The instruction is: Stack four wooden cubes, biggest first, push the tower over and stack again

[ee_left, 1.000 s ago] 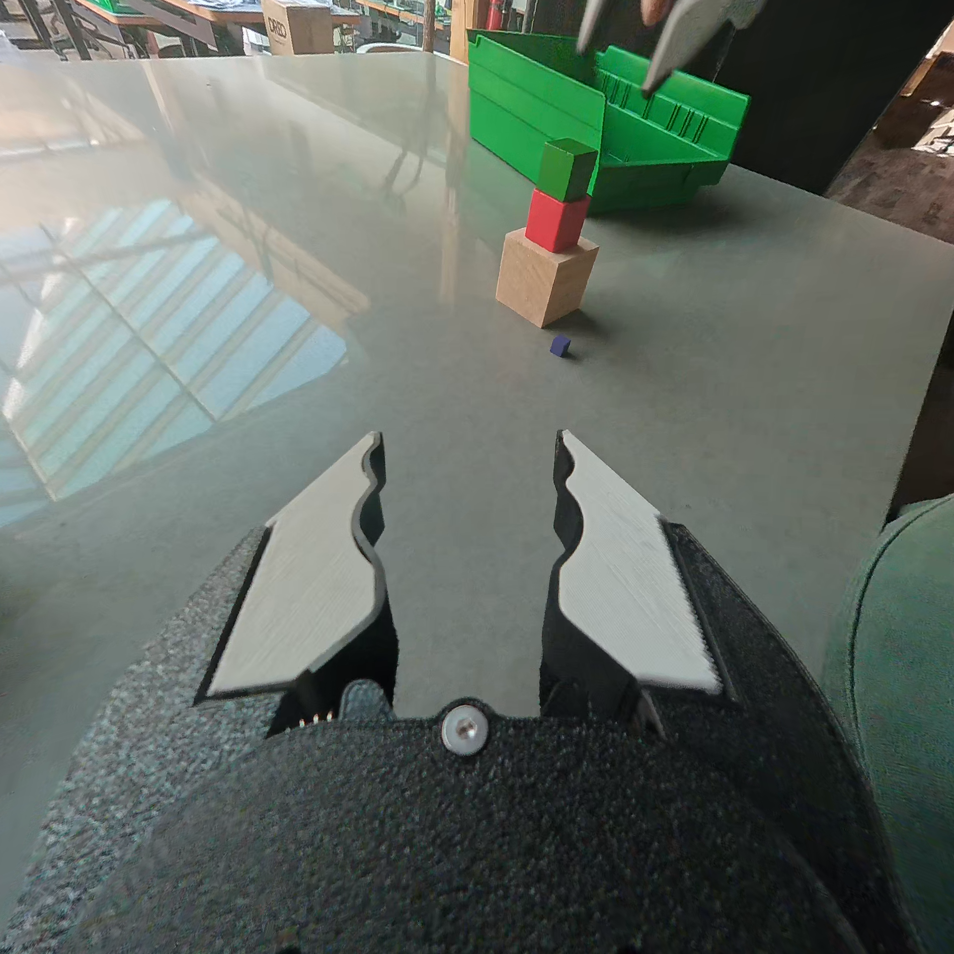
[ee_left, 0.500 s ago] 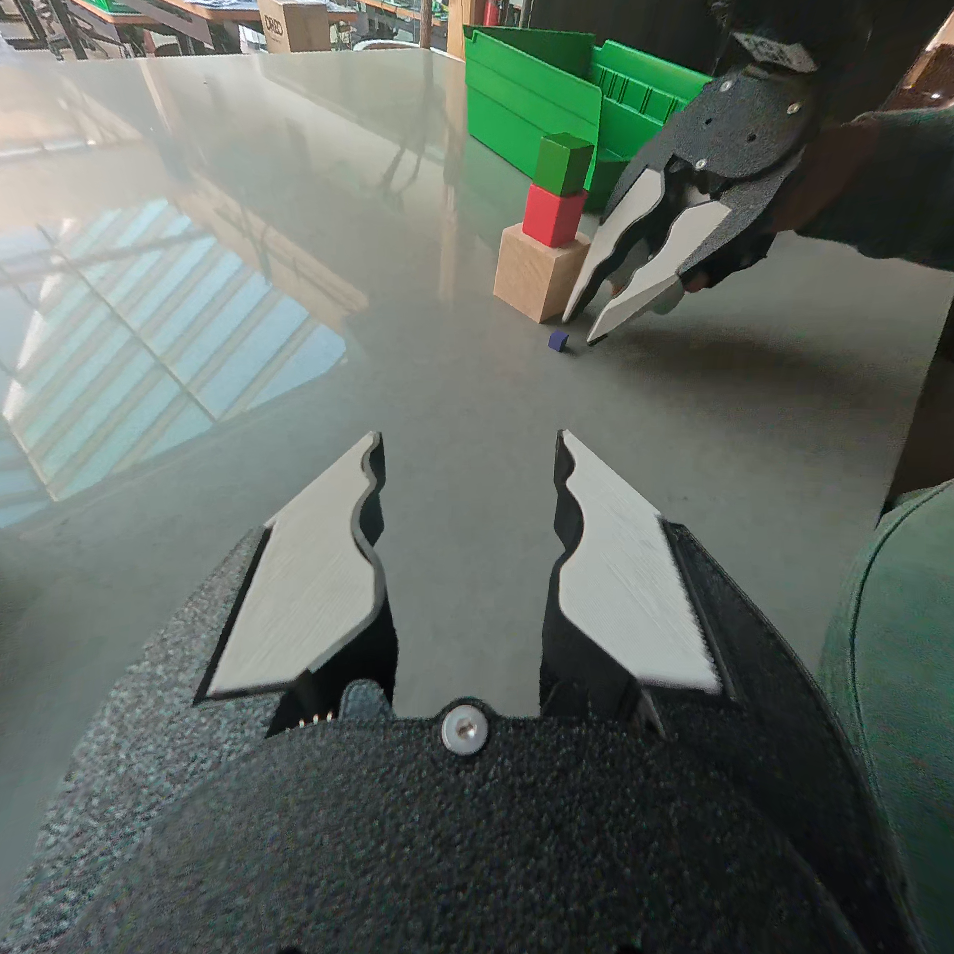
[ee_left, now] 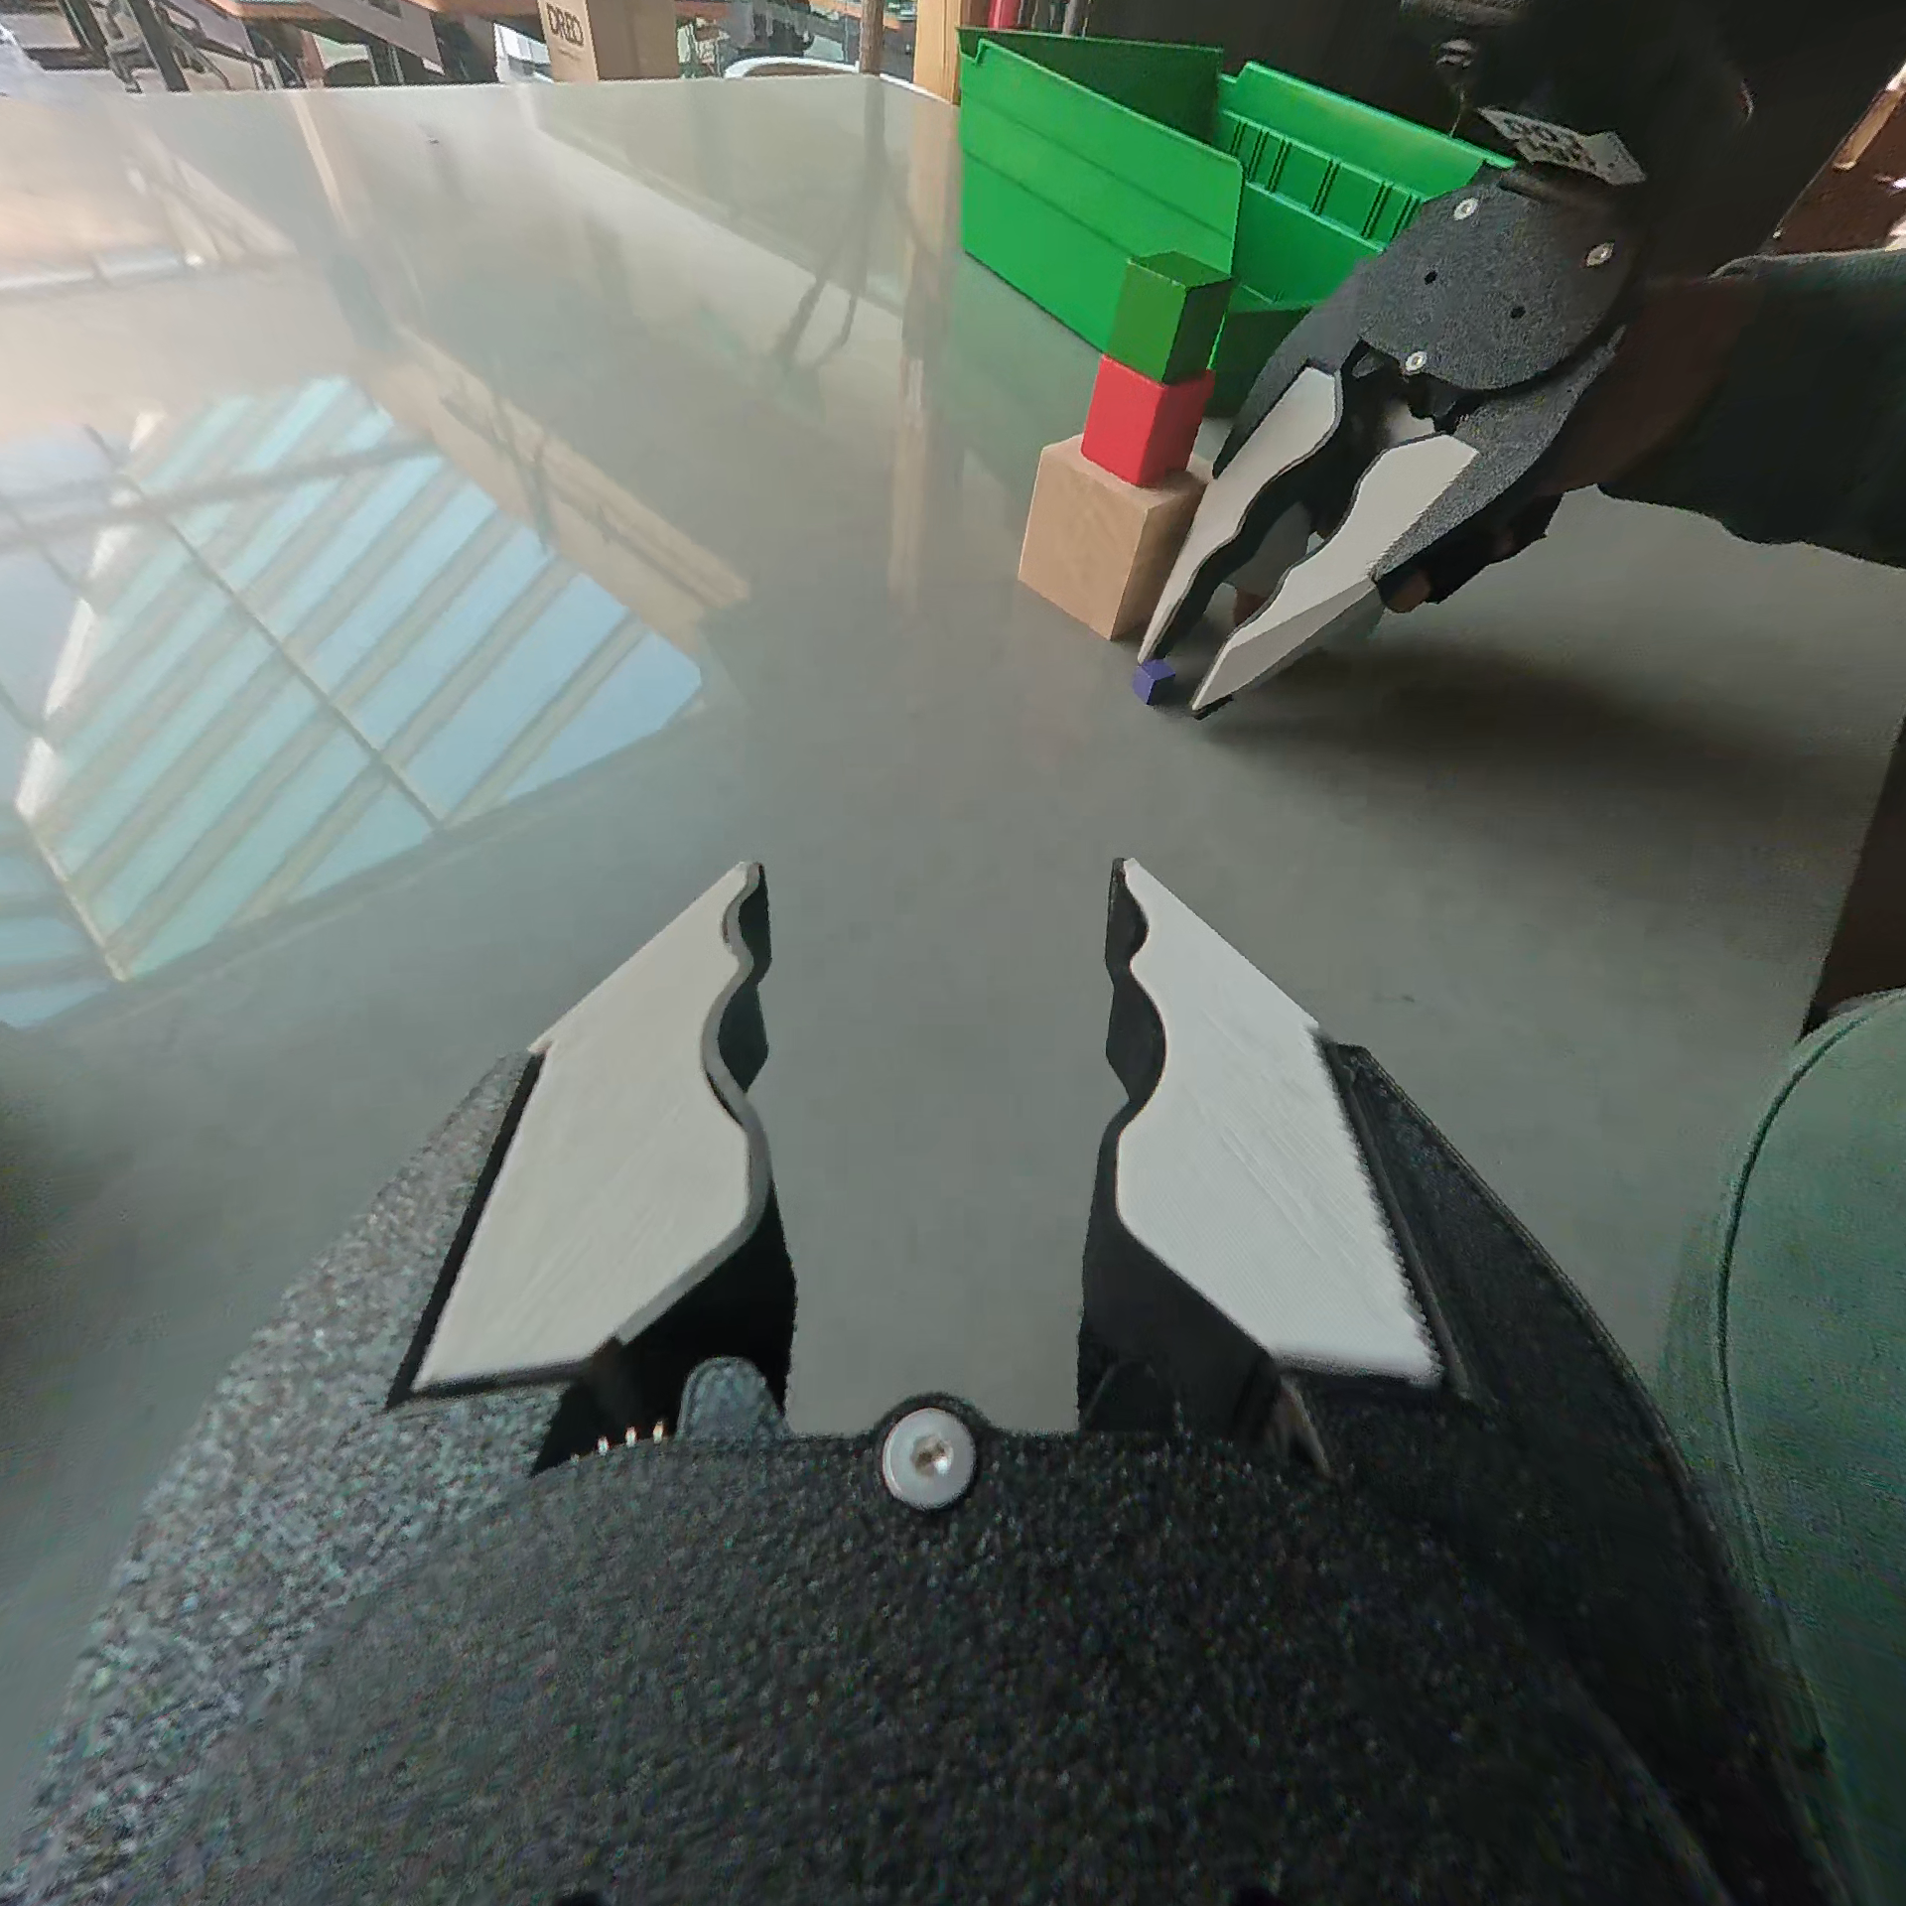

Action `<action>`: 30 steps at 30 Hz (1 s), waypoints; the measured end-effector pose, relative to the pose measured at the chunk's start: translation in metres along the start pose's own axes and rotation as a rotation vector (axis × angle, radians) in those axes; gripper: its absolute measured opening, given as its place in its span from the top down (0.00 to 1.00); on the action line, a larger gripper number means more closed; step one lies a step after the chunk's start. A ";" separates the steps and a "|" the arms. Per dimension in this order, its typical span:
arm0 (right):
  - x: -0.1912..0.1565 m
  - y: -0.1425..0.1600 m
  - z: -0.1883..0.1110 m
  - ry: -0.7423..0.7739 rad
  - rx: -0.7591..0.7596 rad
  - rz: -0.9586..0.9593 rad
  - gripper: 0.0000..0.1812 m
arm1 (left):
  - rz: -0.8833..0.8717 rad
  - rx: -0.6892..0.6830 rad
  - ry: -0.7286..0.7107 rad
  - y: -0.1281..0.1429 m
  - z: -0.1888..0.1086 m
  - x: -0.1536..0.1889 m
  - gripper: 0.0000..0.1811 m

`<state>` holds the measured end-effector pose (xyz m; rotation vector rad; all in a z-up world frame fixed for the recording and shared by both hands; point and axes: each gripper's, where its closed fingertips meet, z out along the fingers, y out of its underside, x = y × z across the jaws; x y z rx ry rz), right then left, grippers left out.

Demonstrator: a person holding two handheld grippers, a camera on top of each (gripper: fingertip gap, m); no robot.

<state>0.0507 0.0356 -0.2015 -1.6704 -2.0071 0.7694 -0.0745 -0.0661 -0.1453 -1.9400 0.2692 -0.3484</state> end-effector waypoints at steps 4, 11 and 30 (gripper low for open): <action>0.001 -0.002 0.002 0.011 0.005 0.016 0.87 | 0.004 -0.003 0.001 0.000 0.001 0.001 0.64; 0.002 -0.003 0.003 0.035 0.004 0.004 0.95 | -0.008 0.010 -0.007 -0.001 -0.002 -0.001 0.64; 0.051 -0.072 -0.107 -0.034 0.016 -0.215 0.94 | 0.049 0.013 0.054 -0.004 -0.001 0.021 0.63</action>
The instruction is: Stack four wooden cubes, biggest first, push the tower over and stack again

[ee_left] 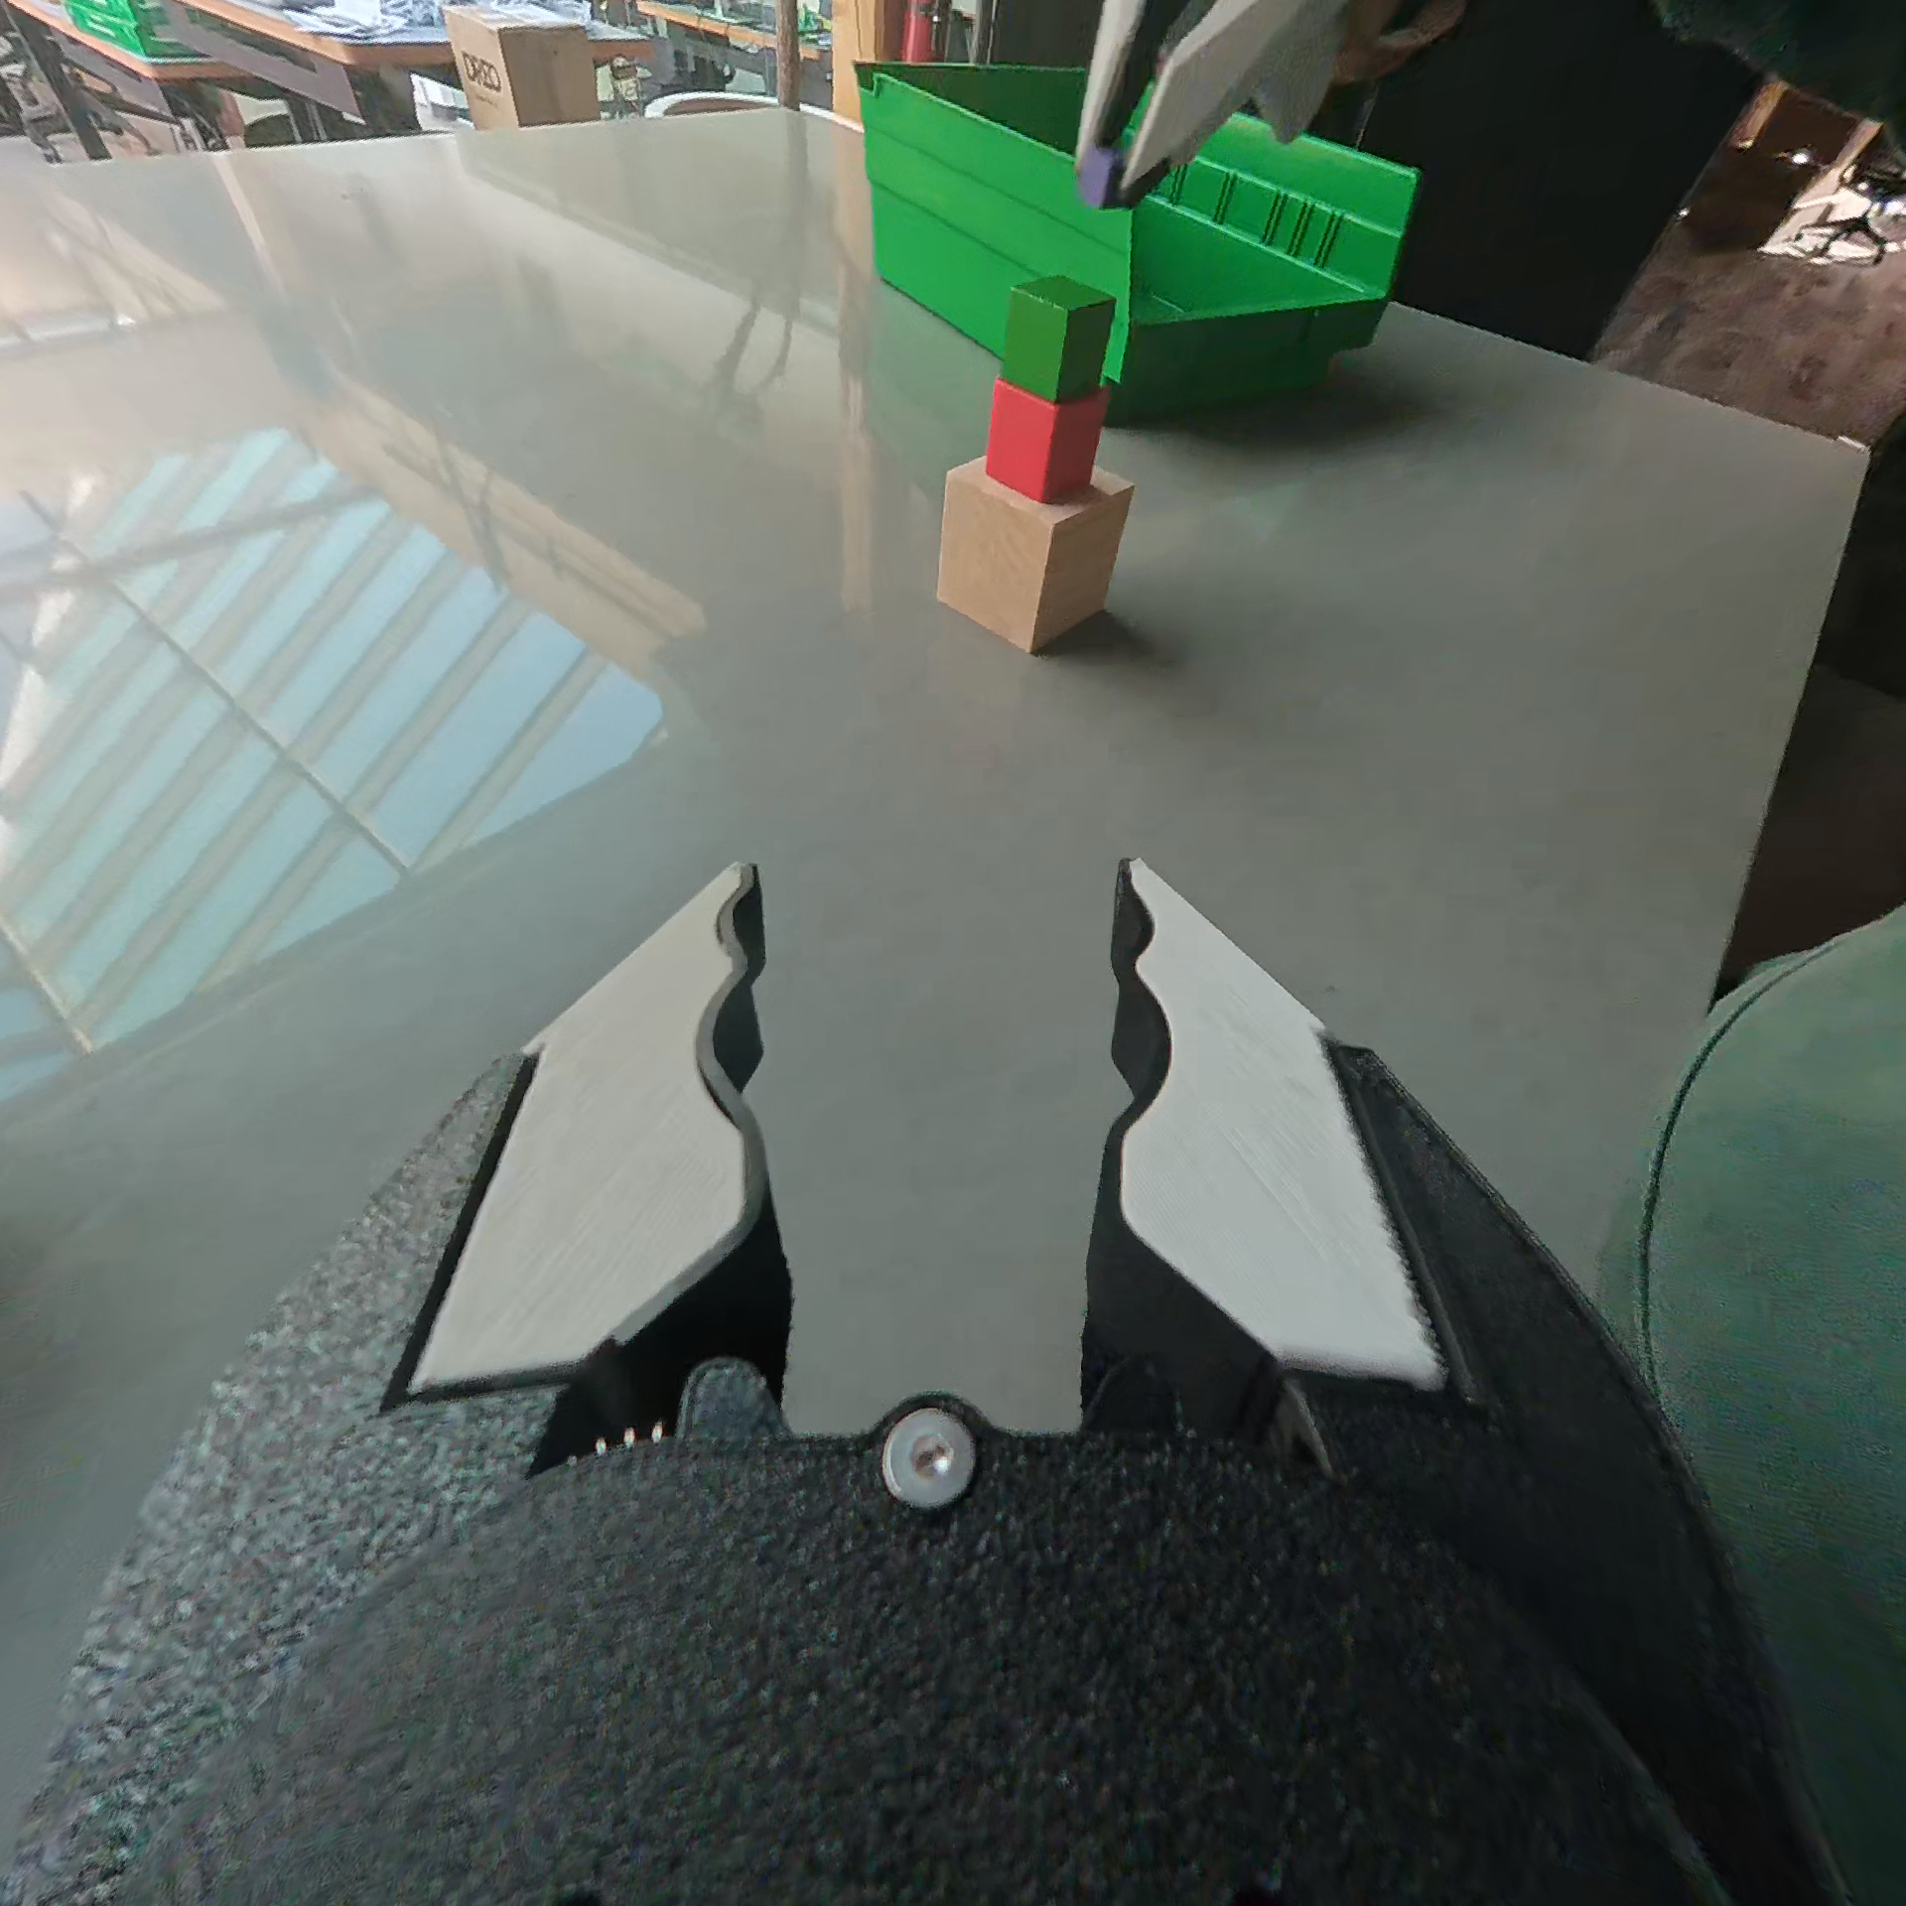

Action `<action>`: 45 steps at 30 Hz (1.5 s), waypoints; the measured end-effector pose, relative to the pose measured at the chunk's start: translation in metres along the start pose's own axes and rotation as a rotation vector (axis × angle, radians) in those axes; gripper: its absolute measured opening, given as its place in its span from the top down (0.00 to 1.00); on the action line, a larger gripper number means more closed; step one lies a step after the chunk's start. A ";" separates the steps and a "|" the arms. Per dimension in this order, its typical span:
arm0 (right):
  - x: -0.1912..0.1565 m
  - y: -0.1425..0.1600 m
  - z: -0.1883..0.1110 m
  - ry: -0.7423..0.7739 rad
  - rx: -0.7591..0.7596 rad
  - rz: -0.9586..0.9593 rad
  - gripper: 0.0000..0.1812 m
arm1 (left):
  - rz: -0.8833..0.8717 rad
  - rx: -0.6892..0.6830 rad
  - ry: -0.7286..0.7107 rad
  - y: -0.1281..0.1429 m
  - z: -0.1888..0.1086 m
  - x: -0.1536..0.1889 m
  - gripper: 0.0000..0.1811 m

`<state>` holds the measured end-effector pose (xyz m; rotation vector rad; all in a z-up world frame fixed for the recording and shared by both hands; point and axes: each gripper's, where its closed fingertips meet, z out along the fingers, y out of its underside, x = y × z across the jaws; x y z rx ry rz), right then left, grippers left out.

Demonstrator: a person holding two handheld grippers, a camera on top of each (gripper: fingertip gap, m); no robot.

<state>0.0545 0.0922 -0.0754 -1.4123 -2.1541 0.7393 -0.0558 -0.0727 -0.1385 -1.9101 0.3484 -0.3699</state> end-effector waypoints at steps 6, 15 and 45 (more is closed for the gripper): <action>0.005 0.009 0.011 -0.030 -0.011 0.023 0.94 | 0.011 -0.008 0.003 0.001 0.000 0.002 0.63; 0.009 0.019 0.015 -0.066 -0.030 0.036 0.94 | 0.007 -0.023 -0.003 0.005 0.002 0.002 0.63; 0.010 0.017 0.011 -0.133 0.000 0.009 0.89 | 0.004 -0.043 -0.019 0.006 0.004 0.000 0.63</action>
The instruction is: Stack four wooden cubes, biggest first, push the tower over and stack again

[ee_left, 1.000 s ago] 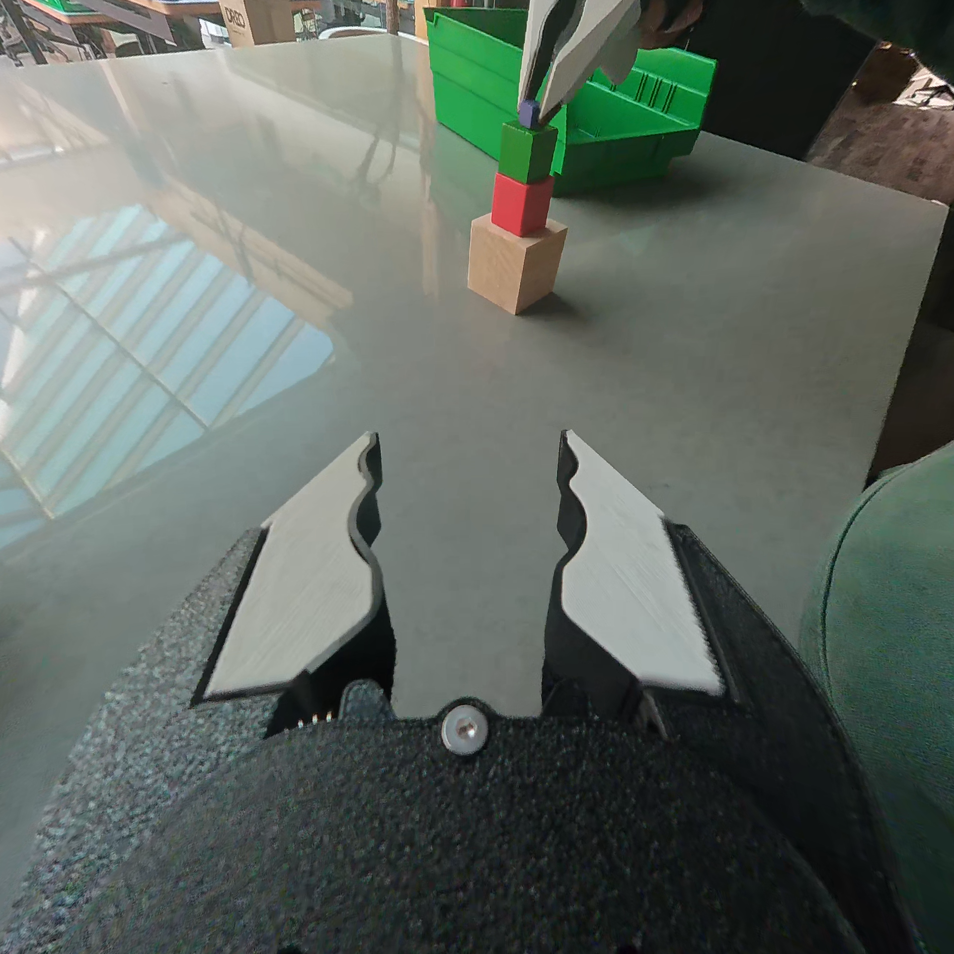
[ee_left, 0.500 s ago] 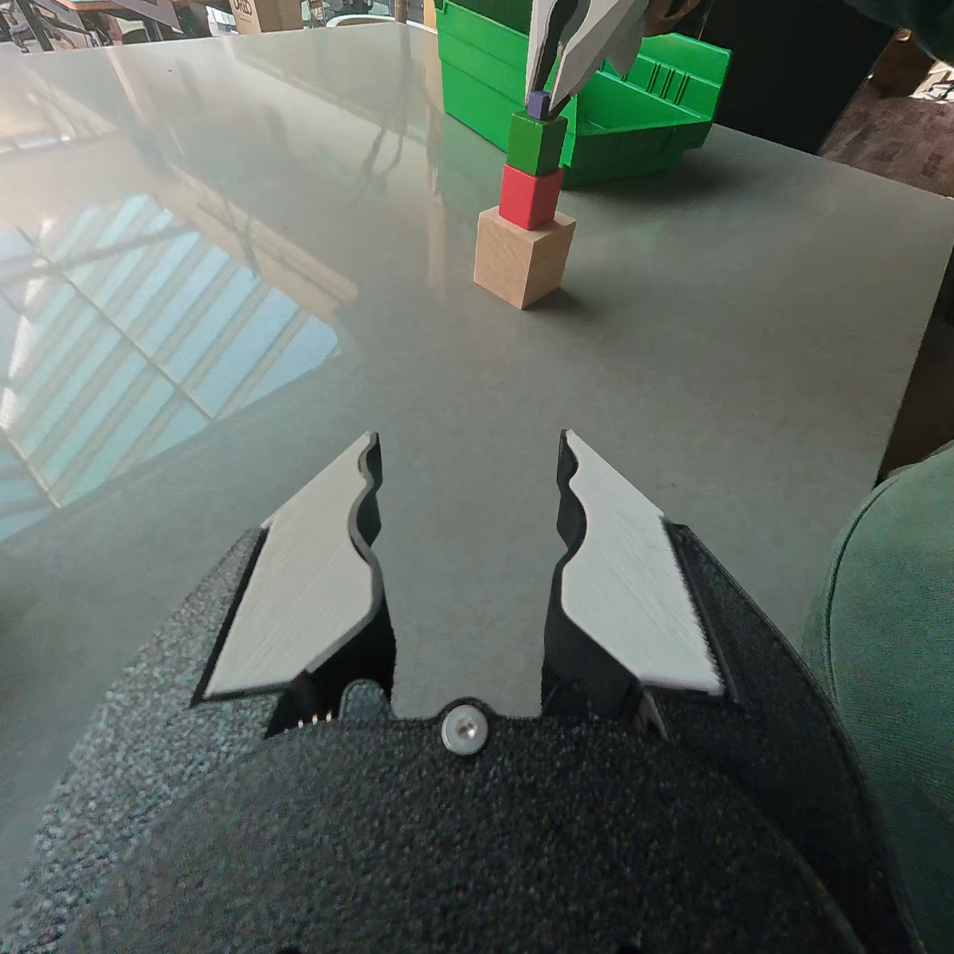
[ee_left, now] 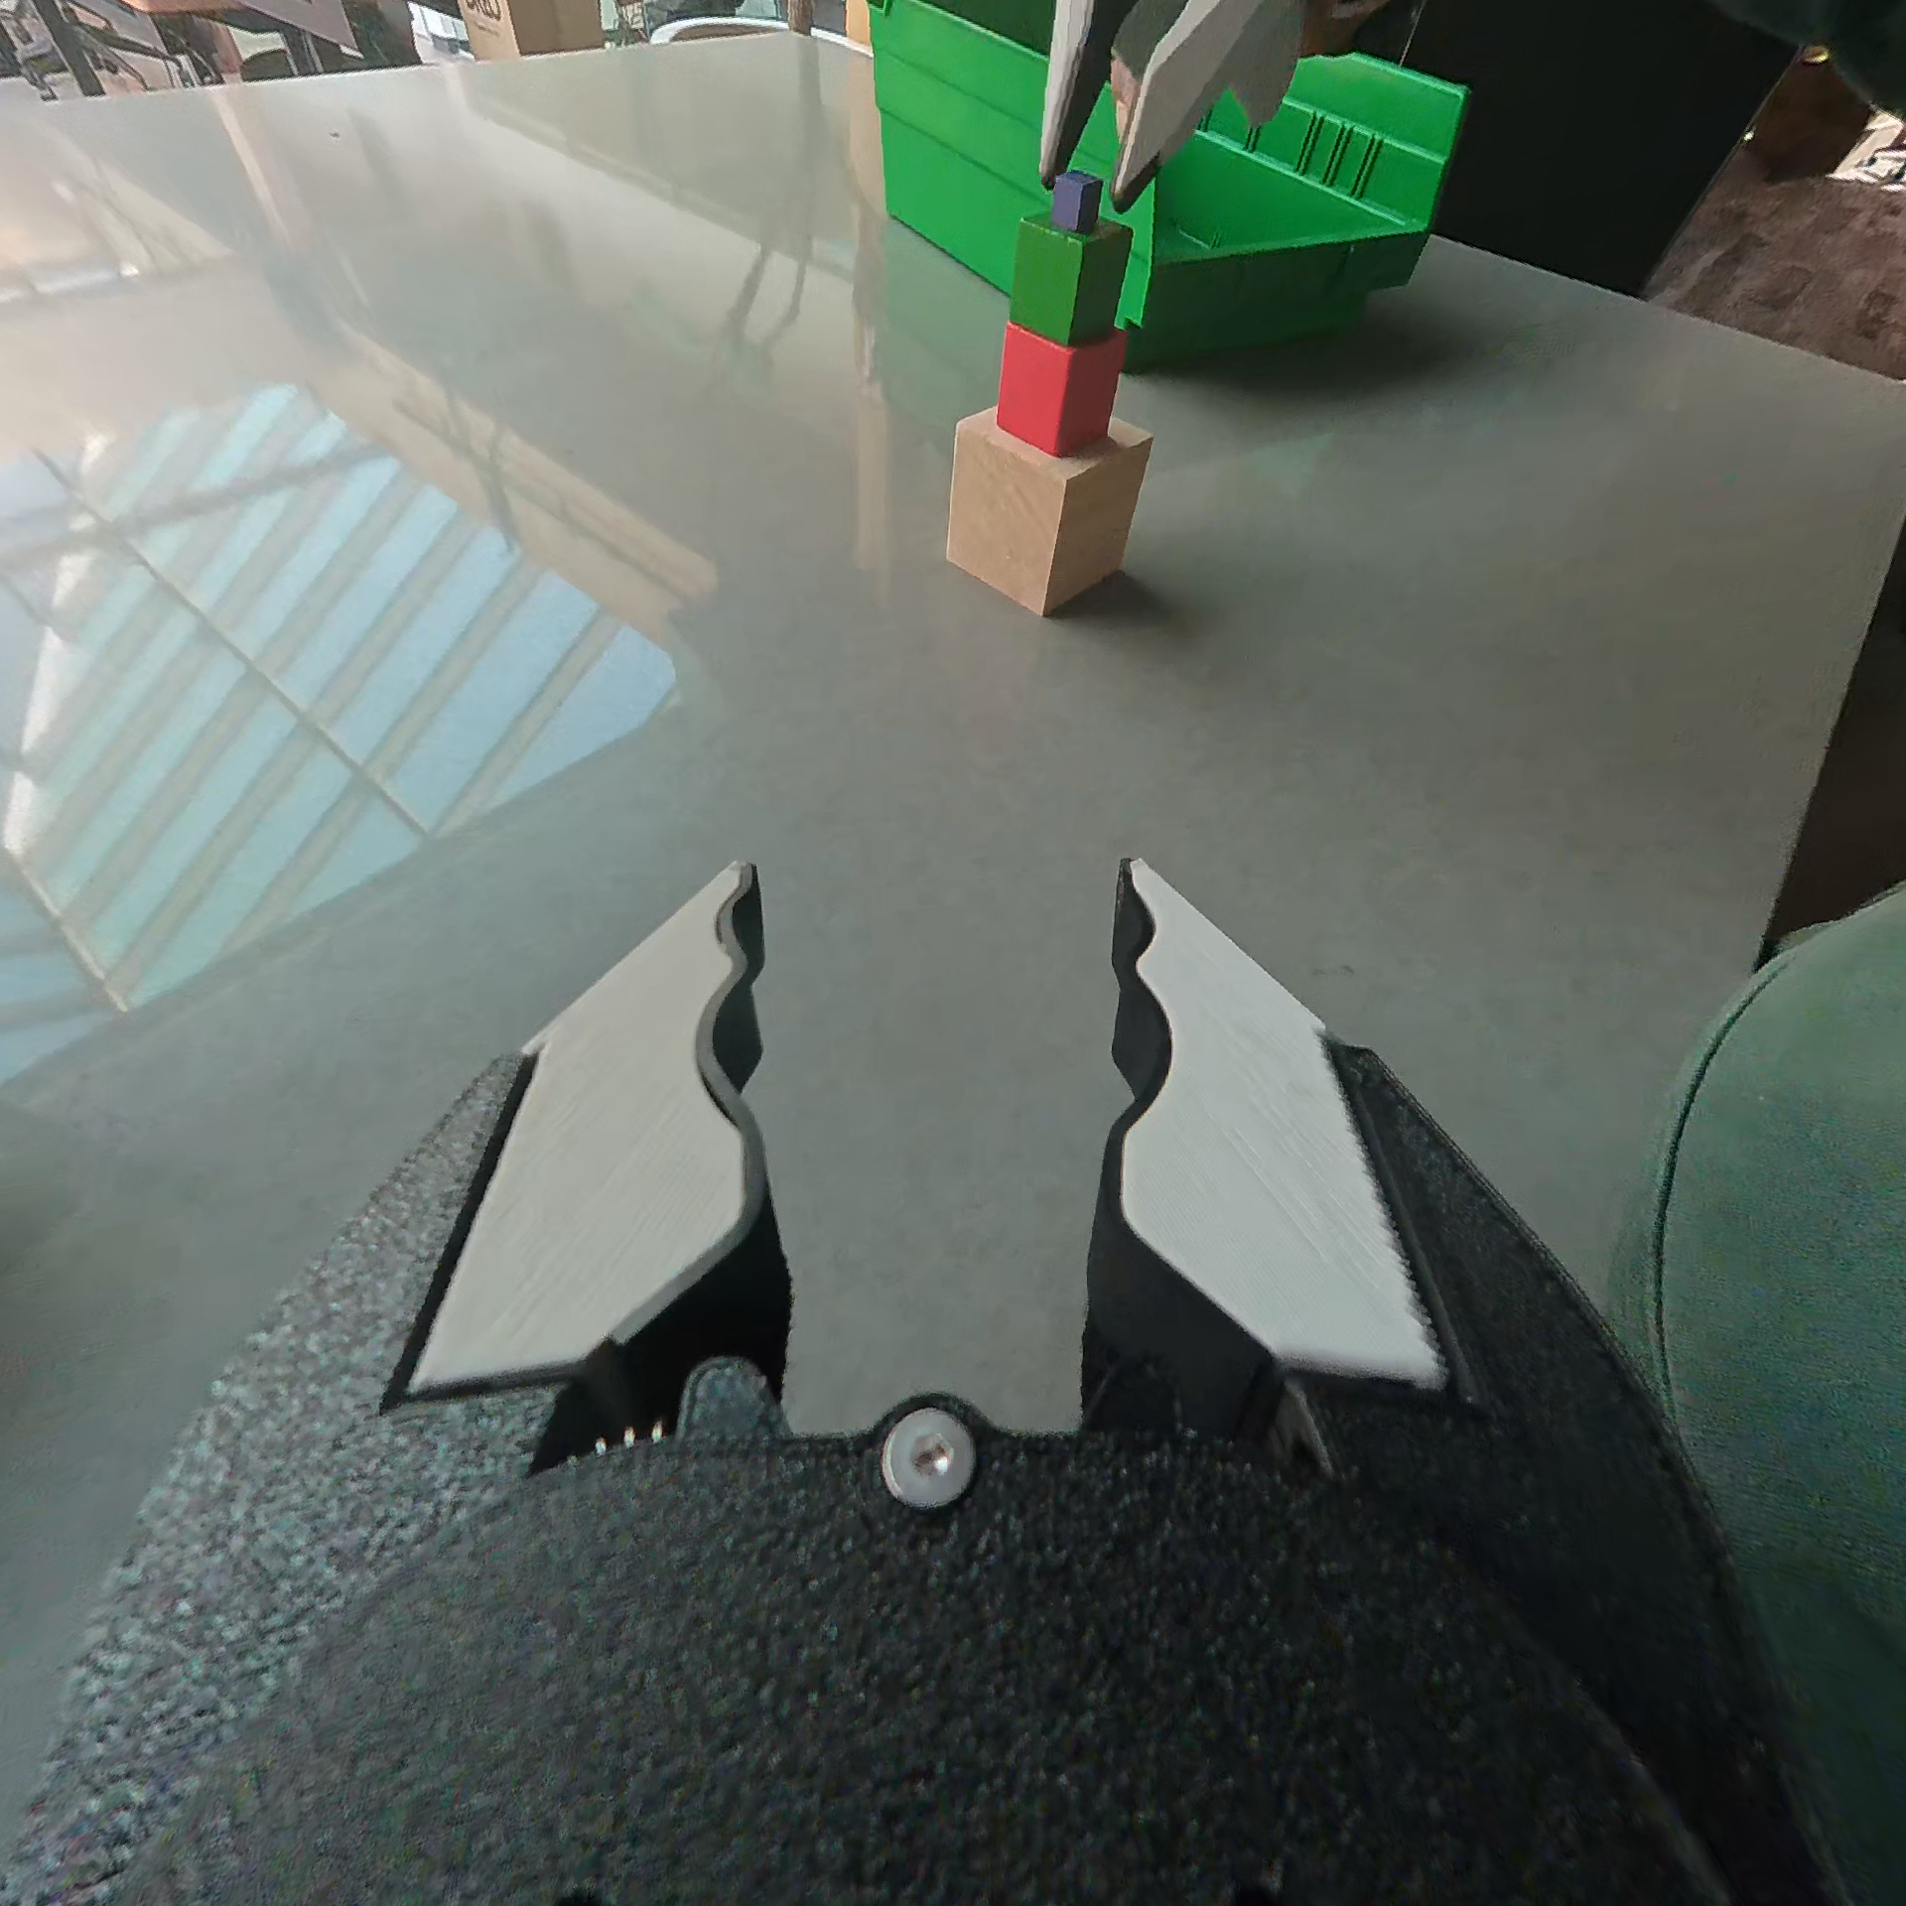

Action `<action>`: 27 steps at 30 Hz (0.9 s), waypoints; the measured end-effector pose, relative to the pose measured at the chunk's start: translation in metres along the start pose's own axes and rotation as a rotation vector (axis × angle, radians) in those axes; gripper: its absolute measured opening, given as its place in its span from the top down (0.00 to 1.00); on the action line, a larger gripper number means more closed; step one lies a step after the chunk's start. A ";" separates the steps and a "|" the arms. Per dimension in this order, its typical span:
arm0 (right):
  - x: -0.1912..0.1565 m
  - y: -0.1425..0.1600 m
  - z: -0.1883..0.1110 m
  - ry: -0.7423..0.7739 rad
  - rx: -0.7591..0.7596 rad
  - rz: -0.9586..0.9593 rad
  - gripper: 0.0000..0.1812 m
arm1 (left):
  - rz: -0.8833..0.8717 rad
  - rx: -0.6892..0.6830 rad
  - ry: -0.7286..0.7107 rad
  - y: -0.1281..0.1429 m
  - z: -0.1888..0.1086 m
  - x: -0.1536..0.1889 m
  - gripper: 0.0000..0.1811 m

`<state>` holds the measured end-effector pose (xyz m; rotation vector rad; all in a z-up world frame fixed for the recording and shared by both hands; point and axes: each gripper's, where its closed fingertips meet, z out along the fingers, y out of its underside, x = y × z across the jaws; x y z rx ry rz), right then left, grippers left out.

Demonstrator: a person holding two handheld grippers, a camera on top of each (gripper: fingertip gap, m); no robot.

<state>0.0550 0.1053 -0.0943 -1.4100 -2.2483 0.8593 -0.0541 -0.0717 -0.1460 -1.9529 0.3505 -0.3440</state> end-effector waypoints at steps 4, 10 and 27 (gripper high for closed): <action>0.001 0.003 0.003 0.006 -0.018 0.011 0.81 | -0.001 -0.005 0.000 0.001 0.000 0.000 0.63; -0.001 0.008 0.008 0.008 -0.039 0.006 0.86 | -0.002 -0.007 0.001 0.002 0.001 0.000 0.63; -0.001 0.009 0.008 0.018 -0.042 0.013 0.86 | 0.001 -0.013 0.002 0.004 0.002 0.000 0.63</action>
